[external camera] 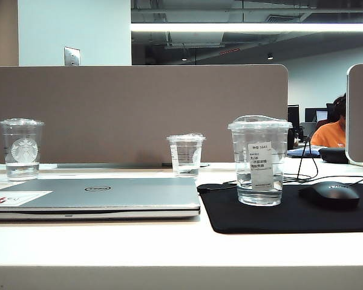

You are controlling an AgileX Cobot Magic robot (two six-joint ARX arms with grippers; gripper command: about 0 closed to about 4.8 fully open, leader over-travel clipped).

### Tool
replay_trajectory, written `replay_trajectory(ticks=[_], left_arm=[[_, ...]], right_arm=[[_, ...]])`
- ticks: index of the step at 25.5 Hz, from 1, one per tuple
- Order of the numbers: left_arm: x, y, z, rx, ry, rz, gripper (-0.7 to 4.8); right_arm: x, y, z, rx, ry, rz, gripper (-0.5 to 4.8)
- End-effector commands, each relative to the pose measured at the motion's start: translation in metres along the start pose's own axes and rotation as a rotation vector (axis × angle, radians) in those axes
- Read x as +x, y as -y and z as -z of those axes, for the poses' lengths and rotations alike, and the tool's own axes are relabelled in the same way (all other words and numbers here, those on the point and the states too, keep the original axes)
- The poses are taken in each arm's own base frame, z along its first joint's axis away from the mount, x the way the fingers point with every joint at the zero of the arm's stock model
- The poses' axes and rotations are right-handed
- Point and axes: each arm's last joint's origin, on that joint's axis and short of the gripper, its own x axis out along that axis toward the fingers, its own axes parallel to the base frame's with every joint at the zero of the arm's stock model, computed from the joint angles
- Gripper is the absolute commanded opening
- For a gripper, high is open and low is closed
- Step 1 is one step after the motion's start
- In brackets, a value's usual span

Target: Pick up the coffee cup on the middle and place it on the right side of the laptop.

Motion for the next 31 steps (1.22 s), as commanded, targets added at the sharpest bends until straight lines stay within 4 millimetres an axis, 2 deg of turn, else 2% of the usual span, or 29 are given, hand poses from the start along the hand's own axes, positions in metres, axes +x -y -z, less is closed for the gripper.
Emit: replay_trajectory(ticks=[1, 3, 4, 6, 11, 13, 15, 22, 31], left_arm=[[0.01, 0.01, 0.018, 0.026, 0.065, 0.118, -0.05], [0.015, 0.016, 0.033, 0.049, 0.093, 0.194, -0.05], [0.02, 0.022, 0.048, 0.051, 0.099, 0.274, -0.05], [0.024, 0.026, 0.061, 0.047, 0.091, 0.319, -0.05], [0.027, 0.032, 0.096, -0.017, 0.082, 0.343, -0.05], [0.027, 0.032, 0.102, -0.058, 0.115, 0.33, -0.05], [0.032, 0.034, 0.114, -0.081, 0.084, 0.291, -0.05], [0.042, 0.034, 0.13, -0.07, 0.102, 0.162, -0.05], [0.052, 0.02, 0.145, -0.09, 0.092, -0.014, -0.06]], right_arm=[[0.005, -0.002, 0.007, 0.005, 0.048, -0.083, -0.05], [0.008, -0.003, 0.015, 0.007, 0.057, -0.09, -0.05], [0.011, -0.003, 0.025, 0.014, 0.057, -0.089, -0.05], [0.013, -0.003, 0.034, 0.014, 0.057, -0.088, -0.05], [0.017, -0.005, 0.057, 0.011, 0.073, -0.119, -0.05], [0.016, -0.005, 0.064, 0.014, 0.078, -0.118, -0.05], [0.015, -0.004, 0.078, 0.038, 0.081, -0.061, -0.05], [0.034, 0.0, 0.107, 0.043, 0.075, 0.056, -0.05], [0.06, 0.001, 0.145, 0.041, 0.073, 0.059, -0.05]])
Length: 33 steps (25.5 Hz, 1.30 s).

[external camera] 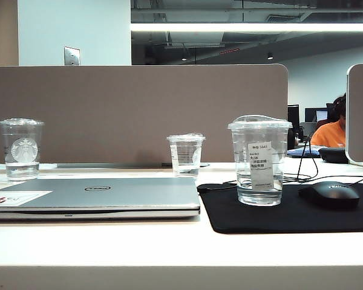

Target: Pick up the coffee cup on the middle and place it on the right side of the laptop.

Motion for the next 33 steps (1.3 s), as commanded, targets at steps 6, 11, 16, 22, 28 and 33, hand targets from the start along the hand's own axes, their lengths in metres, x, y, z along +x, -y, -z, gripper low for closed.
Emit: replay_trajectory(ticks=[6, 11, 16, 22, 28, 33], left_arm=[[0.003, -0.018, 0.003, 0.008, 0.017, -0.149, -0.06], [0.003, -0.022, 0.004, 0.004, 0.045, -0.2, -0.05], [0.003, -0.023, 0.0, 0.001, 0.086, -0.202, -0.05], [0.003, -0.023, 0.002, 0.003, 0.06, -0.2, -0.05], [0.003, -0.023, 0.002, 0.003, 0.059, -0.2, -0.05], [0.003, -0.023, 0.002, 0.003, 0.06, -0.2, -0.05]], right_arm=[[0.015, 0.001, 0.03, -0.03, 0.049, 0.006, -0.05], [0.021, 0.001, 0.046, -0.036, 0.054, 0.024, -0.05], [0.021, 0.001, 0.045, -0.029, 0.066, 0.023, -0.04], [0.021, 0.001, 0.045, -0.029, 0.066, 0.023, -0.04], [0.021, 0.001, 0.045, -0.029, 0.066, 0.023, -0.04], [0.021, 0.001, 0.045, -0.029, 0.066, 0.023, -0.04]])
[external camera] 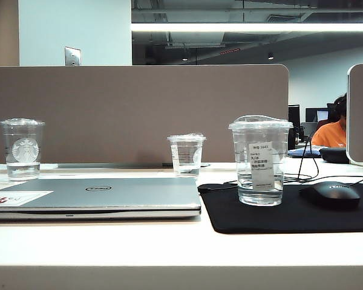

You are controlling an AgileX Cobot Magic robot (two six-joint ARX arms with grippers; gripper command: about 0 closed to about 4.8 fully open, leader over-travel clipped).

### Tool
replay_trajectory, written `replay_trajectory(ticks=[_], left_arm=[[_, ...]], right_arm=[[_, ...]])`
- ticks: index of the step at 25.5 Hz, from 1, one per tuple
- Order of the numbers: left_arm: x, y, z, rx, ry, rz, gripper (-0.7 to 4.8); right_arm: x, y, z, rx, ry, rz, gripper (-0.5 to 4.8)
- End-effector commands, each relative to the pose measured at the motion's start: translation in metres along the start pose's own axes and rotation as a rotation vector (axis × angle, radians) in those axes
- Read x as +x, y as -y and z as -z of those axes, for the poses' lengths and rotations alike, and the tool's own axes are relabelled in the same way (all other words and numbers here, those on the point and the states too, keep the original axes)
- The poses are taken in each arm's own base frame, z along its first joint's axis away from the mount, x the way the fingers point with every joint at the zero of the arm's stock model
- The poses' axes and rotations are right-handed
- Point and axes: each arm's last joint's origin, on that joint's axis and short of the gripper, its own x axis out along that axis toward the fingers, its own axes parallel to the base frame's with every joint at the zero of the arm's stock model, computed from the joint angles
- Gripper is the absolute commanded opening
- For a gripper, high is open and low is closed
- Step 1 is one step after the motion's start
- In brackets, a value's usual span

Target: Pick up the coffee cup on the middle and place it on the right side of the laptop.

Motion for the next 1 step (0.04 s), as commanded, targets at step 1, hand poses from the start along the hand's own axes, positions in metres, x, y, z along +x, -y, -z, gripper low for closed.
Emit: replay_trajectory(ticks=[1], left_arm=[[-0.0003, -0.0001, -0.0023, 0.002, 0.011, 0.0, -0.05]], right_arm=[[0.0003, 0.0001, 0.0008, 0.003, 0.007, 0.005, -0.04]])
